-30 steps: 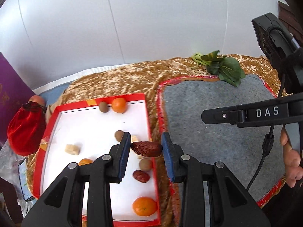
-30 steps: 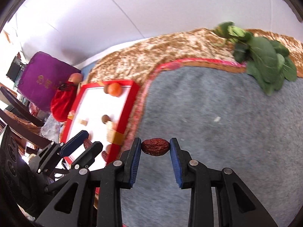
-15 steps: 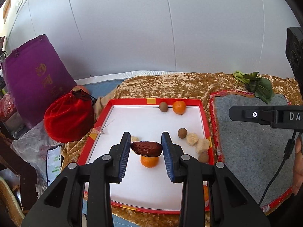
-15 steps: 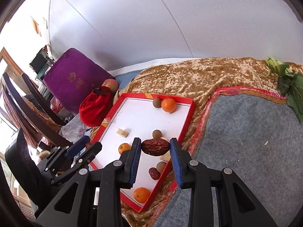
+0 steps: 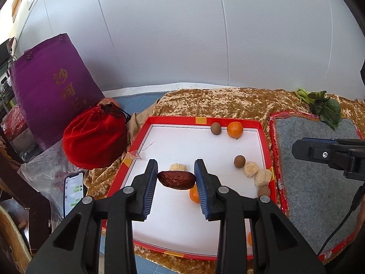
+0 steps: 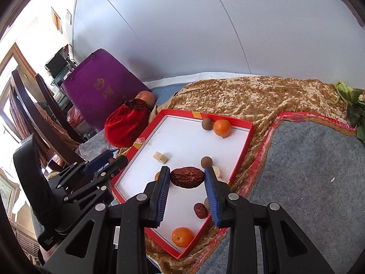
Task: Organize fruits
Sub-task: 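Carry both red dates to the white tray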
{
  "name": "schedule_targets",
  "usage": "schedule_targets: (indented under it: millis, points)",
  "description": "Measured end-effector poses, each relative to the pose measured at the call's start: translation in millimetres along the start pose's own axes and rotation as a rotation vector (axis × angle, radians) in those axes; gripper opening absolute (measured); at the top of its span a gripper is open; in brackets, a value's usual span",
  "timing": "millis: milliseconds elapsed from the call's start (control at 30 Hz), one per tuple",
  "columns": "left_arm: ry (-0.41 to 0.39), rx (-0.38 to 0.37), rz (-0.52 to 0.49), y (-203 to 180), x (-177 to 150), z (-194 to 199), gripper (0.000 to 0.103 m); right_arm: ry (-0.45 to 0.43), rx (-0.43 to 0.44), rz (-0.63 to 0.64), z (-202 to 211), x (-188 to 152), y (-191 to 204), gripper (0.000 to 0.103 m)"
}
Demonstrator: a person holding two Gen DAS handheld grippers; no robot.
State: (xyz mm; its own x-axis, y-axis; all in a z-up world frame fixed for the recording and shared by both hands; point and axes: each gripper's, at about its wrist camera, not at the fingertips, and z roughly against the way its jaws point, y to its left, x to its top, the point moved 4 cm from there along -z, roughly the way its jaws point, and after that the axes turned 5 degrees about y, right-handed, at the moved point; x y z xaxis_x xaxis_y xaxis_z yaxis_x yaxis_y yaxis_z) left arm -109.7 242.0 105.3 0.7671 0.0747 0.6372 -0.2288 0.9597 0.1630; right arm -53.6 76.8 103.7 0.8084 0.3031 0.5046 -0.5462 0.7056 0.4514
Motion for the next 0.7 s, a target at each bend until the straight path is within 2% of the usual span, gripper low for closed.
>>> schedule_targets:
  millis: [700]
  points:
    - [0.067, 0.025, 0.028, 16.0, -8.0, -18.9, 0.031, 0.059, -0.009, 0.068, -30.2, -22.0, 26.1, 0.031]
